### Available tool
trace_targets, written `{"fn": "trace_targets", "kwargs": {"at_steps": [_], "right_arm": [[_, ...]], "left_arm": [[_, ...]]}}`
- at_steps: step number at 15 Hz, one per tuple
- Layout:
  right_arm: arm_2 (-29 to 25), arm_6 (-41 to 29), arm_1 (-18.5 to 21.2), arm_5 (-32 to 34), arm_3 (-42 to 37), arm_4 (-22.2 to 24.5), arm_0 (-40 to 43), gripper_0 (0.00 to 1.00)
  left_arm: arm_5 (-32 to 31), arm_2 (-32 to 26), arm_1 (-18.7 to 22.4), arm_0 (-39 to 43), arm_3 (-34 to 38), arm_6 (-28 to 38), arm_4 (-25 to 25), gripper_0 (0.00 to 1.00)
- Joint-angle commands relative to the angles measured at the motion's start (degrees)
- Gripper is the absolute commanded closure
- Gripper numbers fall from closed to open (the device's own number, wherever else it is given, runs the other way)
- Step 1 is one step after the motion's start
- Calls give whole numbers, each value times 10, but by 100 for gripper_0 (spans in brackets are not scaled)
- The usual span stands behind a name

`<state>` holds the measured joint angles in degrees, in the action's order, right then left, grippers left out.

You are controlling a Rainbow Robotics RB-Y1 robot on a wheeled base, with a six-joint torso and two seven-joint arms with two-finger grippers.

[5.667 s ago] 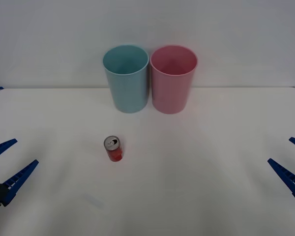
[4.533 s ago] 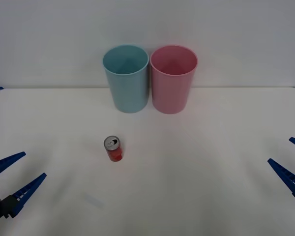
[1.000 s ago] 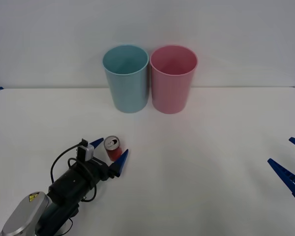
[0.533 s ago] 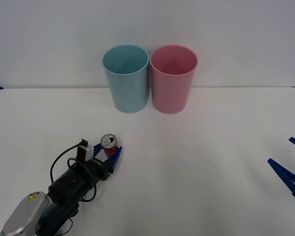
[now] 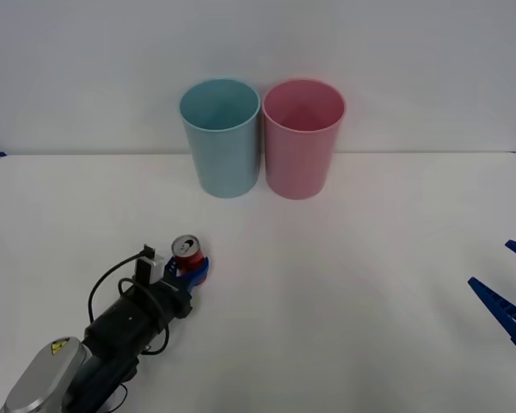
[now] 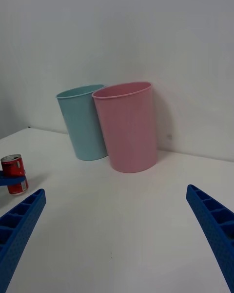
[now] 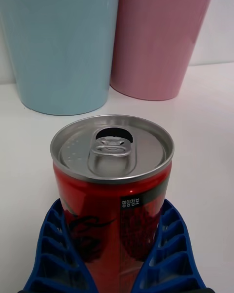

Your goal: Grasp the object on the table and drop it into the matching bin: aluminum can to the light blue bin, PET bottle to the pink bin.

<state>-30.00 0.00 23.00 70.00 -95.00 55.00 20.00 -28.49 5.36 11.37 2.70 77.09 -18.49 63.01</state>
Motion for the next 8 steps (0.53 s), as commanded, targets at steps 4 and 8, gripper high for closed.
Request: {"fn": "trace_targets", "kwargs": {"at_steps": [4,8], "right_arm": [[0,0,0,0,0,0,0,0],[0,0,0,0,0,0,0,0]], "left_arm": [[3,0,51,10,38,6,-45,100],[41,0,76,56,136,21,-84,100]]}}
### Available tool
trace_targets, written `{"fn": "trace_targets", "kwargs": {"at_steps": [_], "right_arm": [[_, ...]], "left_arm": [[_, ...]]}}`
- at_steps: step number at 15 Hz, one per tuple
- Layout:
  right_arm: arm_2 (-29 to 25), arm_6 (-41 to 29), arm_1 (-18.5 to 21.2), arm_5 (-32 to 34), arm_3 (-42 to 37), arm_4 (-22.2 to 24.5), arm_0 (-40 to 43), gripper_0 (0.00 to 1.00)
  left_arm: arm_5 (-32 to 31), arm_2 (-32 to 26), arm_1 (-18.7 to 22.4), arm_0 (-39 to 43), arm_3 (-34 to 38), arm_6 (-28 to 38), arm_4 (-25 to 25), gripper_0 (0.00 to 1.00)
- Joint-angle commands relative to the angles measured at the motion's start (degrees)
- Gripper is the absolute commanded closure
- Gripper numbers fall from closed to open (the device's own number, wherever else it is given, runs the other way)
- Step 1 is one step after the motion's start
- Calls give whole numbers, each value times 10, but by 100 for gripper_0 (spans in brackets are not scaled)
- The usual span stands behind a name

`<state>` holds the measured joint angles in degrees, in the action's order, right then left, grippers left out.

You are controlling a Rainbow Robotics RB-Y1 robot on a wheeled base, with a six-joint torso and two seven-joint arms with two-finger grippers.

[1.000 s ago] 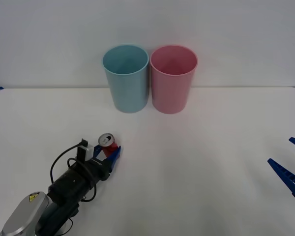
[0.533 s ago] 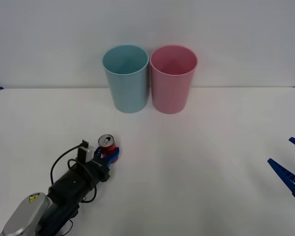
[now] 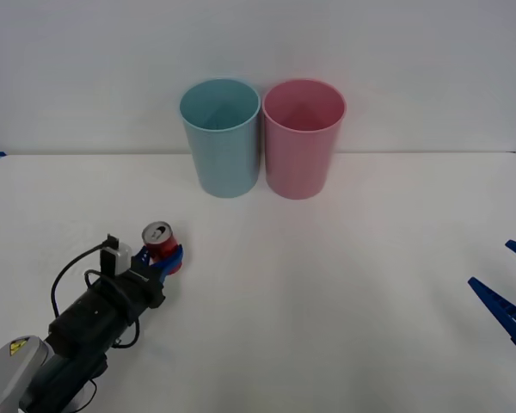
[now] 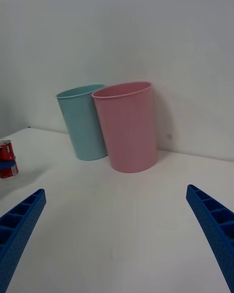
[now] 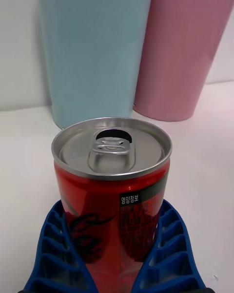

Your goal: Grasp the object on the table and drop it into the matching bin: aluminum can to the light blue bin, PET bottle to the pink bin.

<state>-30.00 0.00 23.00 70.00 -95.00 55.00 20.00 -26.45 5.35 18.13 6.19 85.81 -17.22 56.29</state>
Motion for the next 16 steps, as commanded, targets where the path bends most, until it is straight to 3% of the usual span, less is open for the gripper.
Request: {"fn": "trace_targets", "kwargs": {"at_steps": [1,7,10,16], "right_arm": [[0,0,0,0,0,0,0,0],[0,0,0,0,0,0,0,0],[0,0,0,0,0,0,0,0],[0,0,0,0,0,0,0,0]], "left_arm": [[27,-1,14,30,72,13,-28,100],[69,-13,74,44,179,48,-85,100],[66,-22,85,16,213,133,-57,100],[65,-26,112,-80,215,273,-1,100]]}}
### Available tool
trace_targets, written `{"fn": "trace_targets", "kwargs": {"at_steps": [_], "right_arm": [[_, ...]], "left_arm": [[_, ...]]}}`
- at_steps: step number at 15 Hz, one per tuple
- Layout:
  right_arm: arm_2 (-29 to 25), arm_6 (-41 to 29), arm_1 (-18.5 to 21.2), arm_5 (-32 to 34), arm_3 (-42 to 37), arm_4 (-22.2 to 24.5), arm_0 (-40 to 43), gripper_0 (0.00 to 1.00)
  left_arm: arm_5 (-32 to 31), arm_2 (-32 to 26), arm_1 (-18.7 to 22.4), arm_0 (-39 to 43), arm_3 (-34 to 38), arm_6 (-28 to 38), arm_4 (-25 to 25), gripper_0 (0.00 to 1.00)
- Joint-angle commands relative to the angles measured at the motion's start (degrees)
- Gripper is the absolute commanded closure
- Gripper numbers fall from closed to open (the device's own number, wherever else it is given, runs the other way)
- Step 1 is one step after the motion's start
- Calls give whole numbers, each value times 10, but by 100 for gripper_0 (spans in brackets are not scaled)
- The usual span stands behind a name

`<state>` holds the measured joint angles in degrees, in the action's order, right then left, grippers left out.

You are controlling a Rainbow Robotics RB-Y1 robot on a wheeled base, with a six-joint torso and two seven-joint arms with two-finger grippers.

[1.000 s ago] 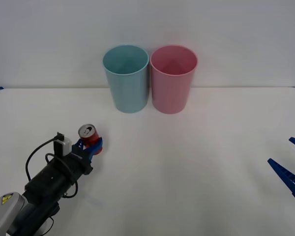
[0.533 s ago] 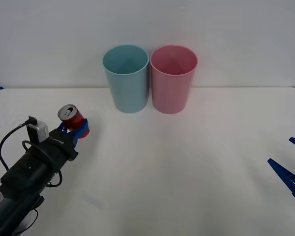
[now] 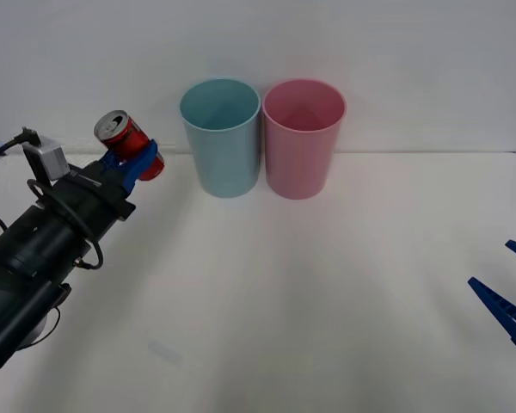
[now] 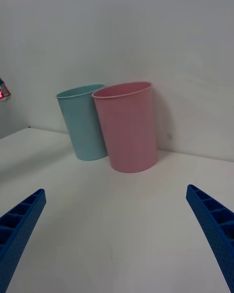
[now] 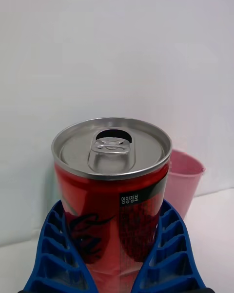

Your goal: Grasp the object on the table and drop it into the matching bin: aluminum can to the light blue bin, PET bottle to the pink bin.

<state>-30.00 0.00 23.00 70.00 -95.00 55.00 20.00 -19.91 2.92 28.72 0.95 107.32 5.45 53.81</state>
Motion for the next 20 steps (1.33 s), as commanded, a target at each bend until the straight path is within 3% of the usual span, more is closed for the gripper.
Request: {"fn": "trace_targets", "kwargs": {"at_steps": [1,4,10,14,20], "right_arm": [[0,0,0,0,0,0,0,0],[0,0,0,0,0,0,0,0],[0,0,0,0,0,0,0,0],[0,0,0,0,0,0,0,0],[0,0,0,0,0,0,0,0]], "left_arm": [[0,-3,6,-43,-3,72,38,99],[-6,-4,6,-97,-32,129,77,98],[-62,-3,6,-244,-188,139,104,97],[-71,31,6,-334,-288,155,147,97],[-77,86,2,-472,-451,166,161,97]]}}
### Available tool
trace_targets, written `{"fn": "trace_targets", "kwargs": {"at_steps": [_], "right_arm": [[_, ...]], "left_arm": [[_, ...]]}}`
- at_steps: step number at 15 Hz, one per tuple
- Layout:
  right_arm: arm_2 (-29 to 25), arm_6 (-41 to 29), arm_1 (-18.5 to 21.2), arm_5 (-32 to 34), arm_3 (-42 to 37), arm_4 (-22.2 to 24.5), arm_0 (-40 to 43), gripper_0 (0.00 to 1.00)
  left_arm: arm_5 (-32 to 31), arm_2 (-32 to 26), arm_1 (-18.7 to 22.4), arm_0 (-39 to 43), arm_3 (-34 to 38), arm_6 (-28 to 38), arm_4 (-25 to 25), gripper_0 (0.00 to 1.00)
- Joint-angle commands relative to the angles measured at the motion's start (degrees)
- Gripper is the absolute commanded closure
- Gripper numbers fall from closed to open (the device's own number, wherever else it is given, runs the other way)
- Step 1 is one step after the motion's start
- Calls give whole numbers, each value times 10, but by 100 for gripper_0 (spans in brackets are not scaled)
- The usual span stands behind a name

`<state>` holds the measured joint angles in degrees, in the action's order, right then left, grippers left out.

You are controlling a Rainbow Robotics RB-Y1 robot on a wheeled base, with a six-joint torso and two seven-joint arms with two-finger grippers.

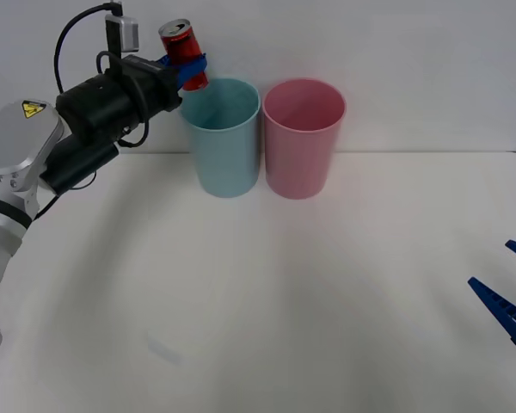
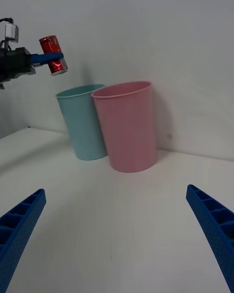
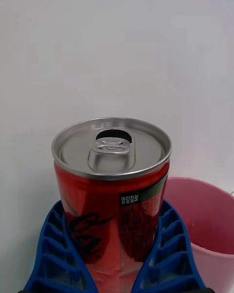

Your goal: Grasp the object on the table and drop it into the matching bin: aluminum can to the light blue bin, PET bottle to the pink bin.

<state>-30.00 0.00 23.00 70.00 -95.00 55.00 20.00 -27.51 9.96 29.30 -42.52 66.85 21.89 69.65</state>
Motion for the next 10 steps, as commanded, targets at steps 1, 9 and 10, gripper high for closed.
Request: {"fn": "trace_targets", "kwargs": {"at_steps": [1,9,10], "right_arm": [[0,0,0,0,0,0,0,0],[0,0,0,0,0,0,0,0],[0,0,0,0,0,0,0,0]], "left_arm": [[-1,19,-9,-53,-67,2,2,97],[4,19,-40,-83,-105,2,31,88],[4,19,-40,-83,-105,1,31,61]]}}
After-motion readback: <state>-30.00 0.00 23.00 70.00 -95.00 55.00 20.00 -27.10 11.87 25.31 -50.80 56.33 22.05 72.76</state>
